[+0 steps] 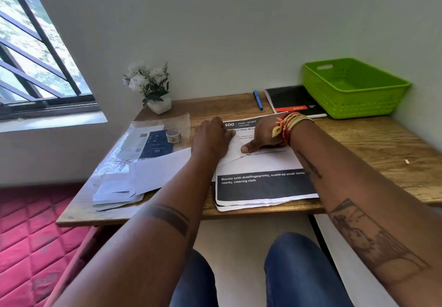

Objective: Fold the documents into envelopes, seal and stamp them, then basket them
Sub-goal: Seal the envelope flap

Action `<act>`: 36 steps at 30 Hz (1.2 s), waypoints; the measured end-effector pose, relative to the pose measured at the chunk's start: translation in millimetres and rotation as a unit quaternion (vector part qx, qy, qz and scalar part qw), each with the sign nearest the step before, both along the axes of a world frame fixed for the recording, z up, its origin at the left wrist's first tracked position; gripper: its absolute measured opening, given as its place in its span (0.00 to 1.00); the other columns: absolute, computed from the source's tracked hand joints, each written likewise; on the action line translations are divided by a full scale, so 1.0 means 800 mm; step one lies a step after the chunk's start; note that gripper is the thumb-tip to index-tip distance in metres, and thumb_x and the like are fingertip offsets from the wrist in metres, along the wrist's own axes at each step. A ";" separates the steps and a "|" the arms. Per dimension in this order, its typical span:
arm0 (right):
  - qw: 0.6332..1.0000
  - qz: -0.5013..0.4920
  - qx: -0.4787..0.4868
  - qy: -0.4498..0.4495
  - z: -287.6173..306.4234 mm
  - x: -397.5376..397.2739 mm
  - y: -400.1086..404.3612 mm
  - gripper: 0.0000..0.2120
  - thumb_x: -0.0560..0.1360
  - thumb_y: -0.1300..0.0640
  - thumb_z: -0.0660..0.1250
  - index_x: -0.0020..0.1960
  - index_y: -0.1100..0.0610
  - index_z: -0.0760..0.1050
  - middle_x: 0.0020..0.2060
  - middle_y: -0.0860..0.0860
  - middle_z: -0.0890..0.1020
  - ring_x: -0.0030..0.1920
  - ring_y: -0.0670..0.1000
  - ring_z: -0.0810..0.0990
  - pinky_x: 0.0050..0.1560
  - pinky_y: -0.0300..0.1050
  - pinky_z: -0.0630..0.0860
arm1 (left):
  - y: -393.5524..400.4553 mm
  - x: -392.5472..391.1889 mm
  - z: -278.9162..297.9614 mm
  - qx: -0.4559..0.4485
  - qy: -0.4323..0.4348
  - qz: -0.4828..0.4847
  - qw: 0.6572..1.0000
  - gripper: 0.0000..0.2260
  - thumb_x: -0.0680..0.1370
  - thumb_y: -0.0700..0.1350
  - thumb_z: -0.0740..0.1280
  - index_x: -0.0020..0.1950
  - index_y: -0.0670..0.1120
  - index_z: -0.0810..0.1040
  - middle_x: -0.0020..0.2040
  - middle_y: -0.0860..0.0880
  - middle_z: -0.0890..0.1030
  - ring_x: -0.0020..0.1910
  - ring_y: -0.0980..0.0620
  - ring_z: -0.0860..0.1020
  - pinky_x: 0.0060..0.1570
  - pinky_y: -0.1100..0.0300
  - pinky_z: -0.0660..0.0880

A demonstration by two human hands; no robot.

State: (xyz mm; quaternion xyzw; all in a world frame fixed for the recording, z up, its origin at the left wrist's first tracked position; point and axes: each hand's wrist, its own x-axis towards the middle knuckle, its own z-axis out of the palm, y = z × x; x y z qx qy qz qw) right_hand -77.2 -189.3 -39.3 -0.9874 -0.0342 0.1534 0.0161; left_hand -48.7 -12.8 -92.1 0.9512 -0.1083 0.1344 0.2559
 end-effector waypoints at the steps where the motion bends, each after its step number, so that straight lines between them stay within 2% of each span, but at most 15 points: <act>1: 1.000 0.007 -0.009 0.004 0.000 0.000 0.000 0.30 0.68 0.23 0.64 0.37 0.51 0.70 0.39 0.50 0.77 0.43 0.53 0.77 0.54 0.52 0.76 | 0.000 0.000 -0.001 0.000 -0.003 0.002 1.000 0.10 0.79 0.55 0.71 0.49 0.50 0.76 0.51 0.46 0.82 0.52 0.46 0.78 0.45 0.54 0.68; 6: 1.000 0.016 -0.016 0.011 0.000 0.001 -0.002 0.30 0.65 0.21 0.63 0.38 0.49 0.70 0.46 0.51 0.79 0.49 0.54 0.79 0.59 0.55 0.76 | -0.001 0.001 0.001 -0.002 -0.002 0.015 1.000 0.13 0.80 0.54 0.70 0.58 0.46 0.78 0.54 0.44 0.83 0.54 0.44 0.79 0.47 0.52 0.72; 8: 1.000 0.012 -0.004 0.012 -0.002 0.002 -0.003 0.30 0.64 0.21 0.64 0.38 0.49 0.71 0.47 0.51 0.79 0.48 0.54 0.79 0.59 0.54 0.76 | -0.001 -0.002 0.003 -0.009 -0.006 0.019 1.000 0.13 0.80 0.54 0.70 0.58 0.46 0.78 0.55 0.43 0.82 0.54 0.43 0.79 0.49 0.52 0.73; 11: 1.000 -0.003 0.021 0.010 -0.003 0.002 -0.003 0.30 0.65 0.23 0.67 0.39 0.50 0.72 0.44 0.51 0.80 0.46 0.53 0.79 0.53 0.51 0.76 | -0.001 -0.013 0.004 -0.021 -0.039 0.016 0.999 0.12 0.82 0.53 0.67 0.58 0.46 0.79 0.57 0.43 0.81 0.55 0.43 0.78 0.47 0.54 0.68; 13: 1.000 -0.001 0.021 0.011 -0.002 0.001 -0.002 0.31 0.64 0.22 0.66 0.40 0.50 0.73 0.45 0.52 0.80 0.46 0.53 0.79 0.53 0.51 0.76 | 0.000 -0.019 0.003 -0.004 -0.040 0.003 0.999 0.15 0.82 0.57 0.65 0.58 0.48 0.81 0.58 0.43 0.80 0.57 0.42 0.78 0.49 0.53 0.69; 16: 1.000 0.002 0.015 0.013 -0.002 0.000 -0.002 0.32 0.64 0.21 0.65 0.40 0.51 0.74 0.47 0.53 0.81 0.47 0.54 0.79 0.55 0.53 0.77 | 0.004 -0.018 0.002 0.038 -0.021 -0.008 0.999 0.16 0.78 0.63 0.69 0.56 0.52 0.82 0.59 0.45 0.79 0.61 0.42 0.75 0.58 0.49 0.72; 18: 1.000 -0.008 0.019 0.015 -0.003 0.000 -0.002 0.31 0.64 0.22 0.66 0.40 0.51 0.73 0.46 0.52 0.81 0.47 0.54 0.79 0.52 0.51 0.76 | 0.005 -0.015 0.001 0.025 -0.012 -0.003 1.000 0.14 0.77 0.61 0.71 0.54 0.53 0.82 0.58 0.46 0.79 0.61 0.42 0.75 0.59 0.48 0.73; 20: 0.999 -0.019 0.028 0.015 -0.006 0.000 -0.003 0.32 0.64 0.22 0.66 0.41 0.53 0.74 0.46 0.52 0.81 0.47 0.53 0.79 0.50 0.50 0.75 | 0.005 -0.010 0.001 0.001 -0.004 0.003 1.000 0.12 0.76 0.60 0.73 0.50 0.53 0.81 0.56 0.47 0.80 0.57 0.44 0.77 0.56 0.49 0.74; 22: 0.999 -0.026 0.039 0.012 -0.006 -0.001 -0.003 0.34 0.65 0.24 0.67 0.47 0.55 0.75 0.48 0.52 0.81 0.48 0.54 0.79 0.51 0.50 0.75 | 0.006 -0.006 0.003 -0.021 0.012 0.011 1.000 0.11 0.75 0.60 0.74 0.45 0.53 0.81 0.51 0.50 0.82 0.52 0.46 0.79 0.50 0.52 0.75; 25: 0.998 -0.033 0.058 0.005 -0.004 -0.008 -0.001 0.36 0.67 0.26 0.69 0.57 0.56 0.78 0.52 0.53 0.81 0.51 0.55 0.79 0.53 0.49 0.75 | 0.006 0.001 0.007 -0.031 0.040 0.010 0.999 0.11 0.76 0.58 0.74 0.44 0.52 0.80 0.46 0.51 0.82 0.47 0.49 0.78 0.44 0.54 0.72; 27: 0.997 -0.038 0.071 -0.001 -0.003 -0.014 0.000 0.35 0.68 0.28 0.70 0.60 0.57 0.78 0.54 0.53 0.82 0.52 0.55 0.79 0.55 0.49 0.76 | 0.006 0.000 0.010 -0.040 0.049 0.002 0.998 0.11 0.77 0.57 0.73 0.43 0.52 0.78 0.45 0.52 0.81 0.46 0.50 0.77 0.43 0.54 0.71; 30: 0.991 -0.059 0.121 -0.019 0.000 -0.023 0.001 0.32 0.70 0.31 0.71 0.57 0.59 0.80 0.52 0.54 0.83 0.51 0.55 0.80 0.51 0.47 0.75 | 0.006 0.001 0.019 -0.075 0.046 -0.027 0.996 0.09 0.80 0.54 0.71 0.44 0.51 0.76 0.43 0.53 0.79 0.45 0.50 0.77 0.41 0.55 0.71; 32: 0.976 -0.088 0.199 -0.031 0.004 -0.029 0.001 0.30 0.72 0.32 0.70 0.54 0.59 0.83 0.49 0.54 0.85 0.48 0.54 0.82 0.46 0.45 0.76 | 0.007 -0.003 0.034 -0.104 0.036 -0.042 0.993 0.10 0.80 0.51 0.71 0.43 0.51 0.73 0.40 0.54 0.77 0.43 0.50 0.76 0.38 0.55 0.66; 34: 0.932 -0.126 0.336 -0.043 0.006 -0.036 0.002 0.23 0.73 0.35 0.71 0.52 0.55 0.84 0.47 0.53 0.87 0.44 0.53 0.83 0.40 0.44 0.76 | 0.008 -0.006 0.054 -0.123 0.015 -0.053 0.991 0.10 0.80 0.50 0.72 0.43 0.51 0.73 0.39 0.54 0.77 0.44 0.48 0.77 0.40 0.55 0.67; 36: 0.882 -0.140 0.444 -0.081 0.006 -0.043 0.007 0.14 0.74 0.43 0.74 0.49 0.52 0.83 0.46 0.51 0.87 0.44 0.52 0.84 0.37 0.42 0.74 | 0.008 -0.012 0.078 -0.153 0.000 -0.057 0.987 0.08 0.79 0.51 0.73 0.48 0.50 0.77 0.44 0.53 0.80 0.47 0.49 0.79 0.46 0.53 0.74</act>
